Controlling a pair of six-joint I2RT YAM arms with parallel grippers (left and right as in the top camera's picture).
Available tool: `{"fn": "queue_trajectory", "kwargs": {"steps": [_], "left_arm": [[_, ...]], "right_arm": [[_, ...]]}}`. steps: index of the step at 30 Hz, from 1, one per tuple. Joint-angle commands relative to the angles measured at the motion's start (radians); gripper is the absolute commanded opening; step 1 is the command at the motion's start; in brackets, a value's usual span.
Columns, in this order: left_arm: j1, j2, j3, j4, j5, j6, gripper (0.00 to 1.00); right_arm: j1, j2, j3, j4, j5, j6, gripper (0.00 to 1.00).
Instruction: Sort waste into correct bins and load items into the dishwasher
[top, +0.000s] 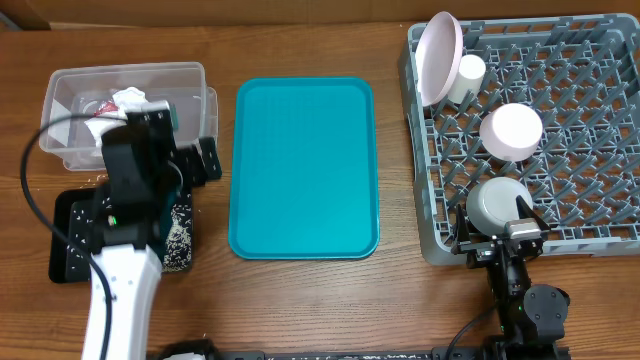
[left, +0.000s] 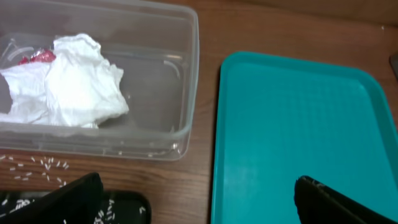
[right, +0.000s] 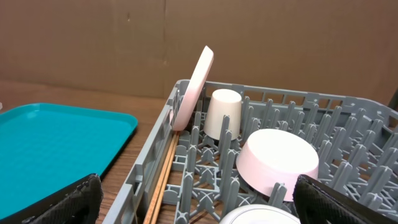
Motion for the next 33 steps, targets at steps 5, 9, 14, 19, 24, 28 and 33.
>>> {"fn": "queue_trajectory", "kwargs": {"steps": [5, 9, 14, 19, 24, 28, 33], "left_arm": [[-0.003, -0.174, -0.297, 0.190, 0.018, 0.050, 1.00], [-0.003, -0.250, -0.435, 0.274, 0.047, 0.028, 1.00], [-0.023, -0.360, -0.564, 0.364, 0.060, -0.003, 1.00], [-0.080, -0.496, -0.640, 0.370, 0.048, 0.022, 1.00], [-0.146, -0.628, -0.677, 0.367, -0.019, 0.032, 1.00], [-0.158, -0.697, -0.729, 0.400, -0.023, 0.069, 1.00], [-0.158, -0.805, -0.845, 0.526, -0.018, 0.085, 1.00]], "right_arm": [[-0.003, -0.008, -0.010, 0.006, 0.013, 0.000, 1.00], [-0.003, -0.008, -0.010, 0.006, 0.013, 0.001, 1.00], [-0.003, -0.008, -0.010, 0.006, 0.013, 0.000, 1.00], [-0.003, -0.008, -0.010, 0.006, 0.013, 0.000, 1.00], [-0.003, -0.008, -0.010, 0.006, 0.013, 0.000, 1.00], [-0.003, -0.008, -0.010, 0.006, 0.013, 0.000, 1.00], [-0.003, -0.008, -0.010, 0.006, 0.013, 0.000, 1.00]]}}
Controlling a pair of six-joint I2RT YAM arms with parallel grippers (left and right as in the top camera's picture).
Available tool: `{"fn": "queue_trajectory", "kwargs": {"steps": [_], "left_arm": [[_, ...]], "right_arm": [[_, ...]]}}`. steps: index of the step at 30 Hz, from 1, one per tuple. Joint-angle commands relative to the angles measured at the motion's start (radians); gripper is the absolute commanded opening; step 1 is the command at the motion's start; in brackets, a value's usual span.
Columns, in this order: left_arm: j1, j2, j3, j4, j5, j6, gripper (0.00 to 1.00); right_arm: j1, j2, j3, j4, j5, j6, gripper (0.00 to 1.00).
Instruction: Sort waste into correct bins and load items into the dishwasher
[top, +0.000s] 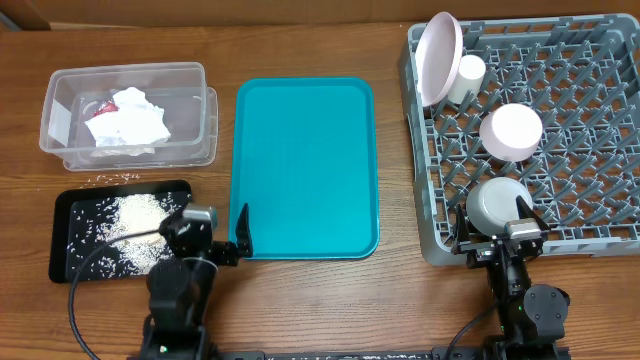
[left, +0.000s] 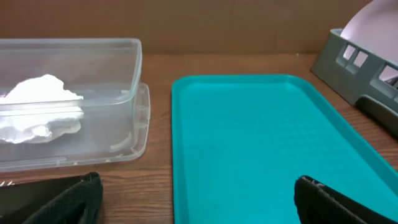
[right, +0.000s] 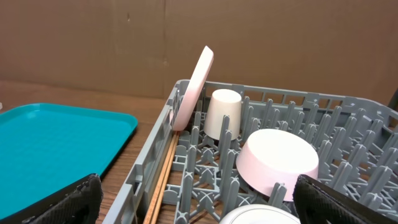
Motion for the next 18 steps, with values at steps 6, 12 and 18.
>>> {"fn": "queue_trajectory", "kwargs": {"steps": [6, 12, 18], "left_arm": [[-0.009, -0.172, -0.090, 0.003, -0.003, 0.069, 1.00], [-0.008, -0.272, -0.090, -0.147, -0.013, 0.069, 1.00], [-0.008, -0.354, -0.090, -0.151, -0.019, 0.072, 1.00]], "right_arm": [[-0.003, -0.008, -0.010, 0.006, 0.013, 0.001, 1.00], [-0.003, -0.008, -0.010, 0.006, 0.013, 0.001, 1.00], [-0.003, -0.008, -0.010, 0.006, 0.013, 0.001, 1.00]]}}
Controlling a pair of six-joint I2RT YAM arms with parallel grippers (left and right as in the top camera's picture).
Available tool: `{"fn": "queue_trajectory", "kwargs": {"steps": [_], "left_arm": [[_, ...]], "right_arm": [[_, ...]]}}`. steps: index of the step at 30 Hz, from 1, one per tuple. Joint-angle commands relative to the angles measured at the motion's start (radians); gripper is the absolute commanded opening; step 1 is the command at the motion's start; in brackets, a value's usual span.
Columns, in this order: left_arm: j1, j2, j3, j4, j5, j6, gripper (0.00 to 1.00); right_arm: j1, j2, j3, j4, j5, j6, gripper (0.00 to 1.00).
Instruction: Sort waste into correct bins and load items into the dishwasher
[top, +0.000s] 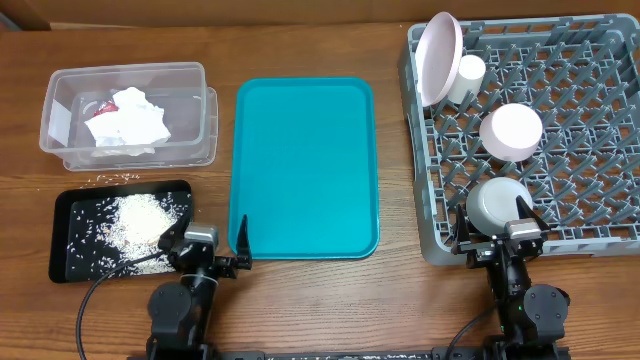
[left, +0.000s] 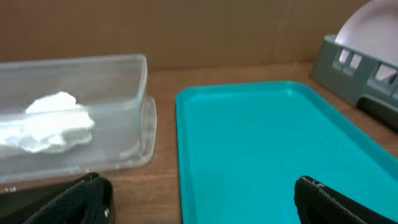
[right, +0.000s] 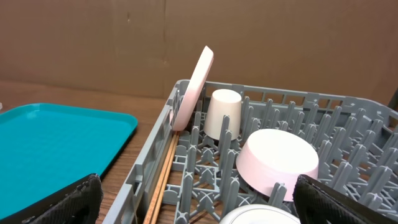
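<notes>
The teal tray (top: 305, 165) lies bare in the middle of the table. A clear bin (top: 200, 120) at back left holds crumpled white tissue (top: 125, 118). In front of it, a black tray (top: 70, 255) carries spilled rice (top: 135, 220). At right, the grey dish rack (top: 422, 200) holds a pink plate (top: 440, 58), a white cup (top: 466, 78), a pink bowl (top: 511, 131) and a pale bowl (top: 497, 203). My left gripper (top: 207, 250) sits open and holds nothing at the table's front, between the black tray and the teal tray. My right gripper (top: 500, 238) is open and holds nothing at the rack's near edge.
Loose rice grains (top: 115, 178) lie on the wood between the bin and the black tray. Wooden chopsticks (right: 165, 180) rest along the rack's left wall (right: 146, 171). A brown cardboard wall stands behind the table.
My left gripper has drawn back a little toward the table's front edge, still open. The right arm and all objects are unchanged.
My left gripper hung open over the clear bin and black tray, with the tissue lying in the bin. Then it was down at the table's front by the teal tray's corner, and now slightly nearer the edge. The right gripper stayed open at the rack.
</notes>
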Motion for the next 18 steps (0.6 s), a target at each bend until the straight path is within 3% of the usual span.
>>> {"fn": "queue_trajectory", "kwargs": {"steps": [1, 18], "left_arm": [[-0.008, -0.050, -0.004, -0.004, -0.012, 0.023, 1.00], [-0.006, -0.077, -0.005, -0.007, -0.060, -0.006, 1.00]], "right_arm": [[-0.003, -0.008, -0.010, 0.006, 0.013, 0.001, 1.00], [-0.003, -0.008, -0.010, 0.006, 0.013, 0.001, 1.00]]}}
